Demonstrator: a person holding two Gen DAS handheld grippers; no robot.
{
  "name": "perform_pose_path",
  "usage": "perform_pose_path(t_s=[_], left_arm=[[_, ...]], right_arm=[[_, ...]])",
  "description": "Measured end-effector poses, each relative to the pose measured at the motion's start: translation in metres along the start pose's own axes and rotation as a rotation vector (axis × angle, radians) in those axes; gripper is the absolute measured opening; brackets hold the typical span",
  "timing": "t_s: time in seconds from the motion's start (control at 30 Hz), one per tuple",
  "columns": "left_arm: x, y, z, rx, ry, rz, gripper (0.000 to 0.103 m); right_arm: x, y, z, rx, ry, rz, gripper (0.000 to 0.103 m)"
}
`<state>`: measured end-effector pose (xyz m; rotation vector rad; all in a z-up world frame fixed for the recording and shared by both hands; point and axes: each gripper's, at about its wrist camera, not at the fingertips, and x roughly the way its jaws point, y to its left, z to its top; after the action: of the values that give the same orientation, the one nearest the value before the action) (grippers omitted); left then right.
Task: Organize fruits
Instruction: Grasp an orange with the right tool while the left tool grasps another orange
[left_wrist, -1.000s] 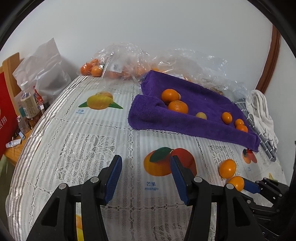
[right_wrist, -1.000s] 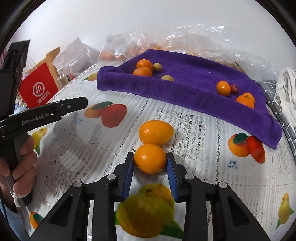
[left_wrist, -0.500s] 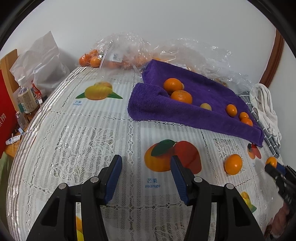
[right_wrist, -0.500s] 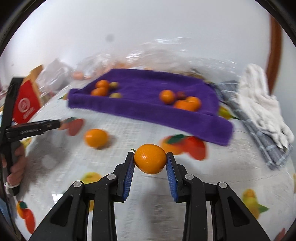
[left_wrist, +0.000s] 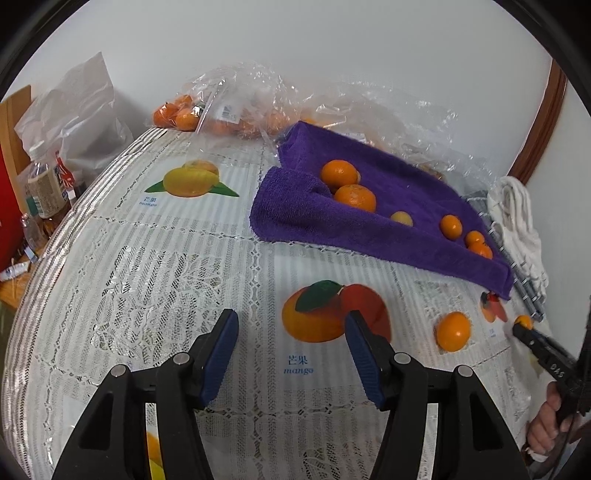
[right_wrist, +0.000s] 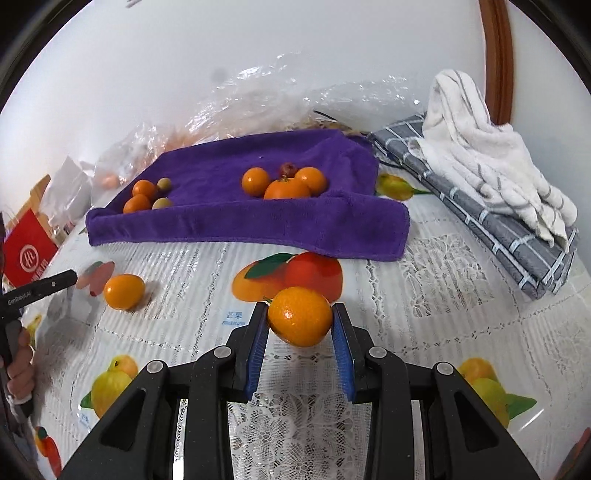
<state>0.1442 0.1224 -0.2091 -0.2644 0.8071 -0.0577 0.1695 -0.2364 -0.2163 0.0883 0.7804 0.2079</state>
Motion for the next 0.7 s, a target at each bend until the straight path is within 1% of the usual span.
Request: perform_pose_path(t_s=[0.07,0.13,0.17,0.2,0.23,0.3,0.4,0.47,0.53,0.6,0.63,0.67,0.7], left_arm=[[-0.009,-0.006,-0.001,0.027,-0.049,-0.001,0.056],[-0.017,-0.024,-0.004,0.108,-0.088,-0.039,0.056],[-0.018,-0.034,-0.006,0.142,-0.086,-0.046,0.056],[-0.018,-0.046,-0.007,0.180,-0.069,-0.059,0.056],[-0.017,-0.057,-0.008,0.202,-0.041,-0.095,0.056],[-0.013,-0.074,-0.007,0.201,0.011,-0.175,0.056],[-0.004,-0.097,-0.004,0.230,0.043,-0.233,0.056],[0.005,-0.107,-0.003,0.240,0.064,-0.240,0.056],[0.014,-0.115,-0.004,0.264,0.081,-0.211,0.056],[0.019,-0.124,-0.008,0.305,0.098,-0.195,0.051],[0.022,-0.128,-0.011,0.335,0.112,-0.190,0.050],[0.026,-0.132,-0.014,0.367,0.116,-0.168,0.045],[0.028,-0.135,-0.016,0.391,0.107,-0.143,0.037]], right_arm=[[0.001,-0.002,0.000,0.012,0.000,0.013,0.034],[-0.002,-0.003,-0.001,0.019,-0.016,0.023,0.034],[-0.003,-0.004,-0.001,0.024,-0.020,0.029,0.034],[-0.003,-0.005,-0.001,0.028,-0.019,0.035,0.034],[-0.003,-0.006,-0.001,0.033,-0.014,0.041,0.034],[-0.003,-0.008,-0.001,0.040,-0.013,0.040,0.034],[-0.006,-0.009,-0.003,0.043,-0.021,0.034,0.034],[-0.006,-0.009,-0.003,0.046,-0.024,0.033,0.034],[-0.007,-0.010,-0.004,0.050,-0.024,0.030,0.034],[-0.006,-0.011,-0.004,0.051,-0.019,0.037,0.034],[-0.006,-0.010,-0.004,0.049,-0.014,0.039,0.034],[-0.005,-0.010,-0.004,0.046,-0.010,0.040,0.034],[-0.004,-0.010,-0.004,0.044,-0.008,0.041,0.034]])
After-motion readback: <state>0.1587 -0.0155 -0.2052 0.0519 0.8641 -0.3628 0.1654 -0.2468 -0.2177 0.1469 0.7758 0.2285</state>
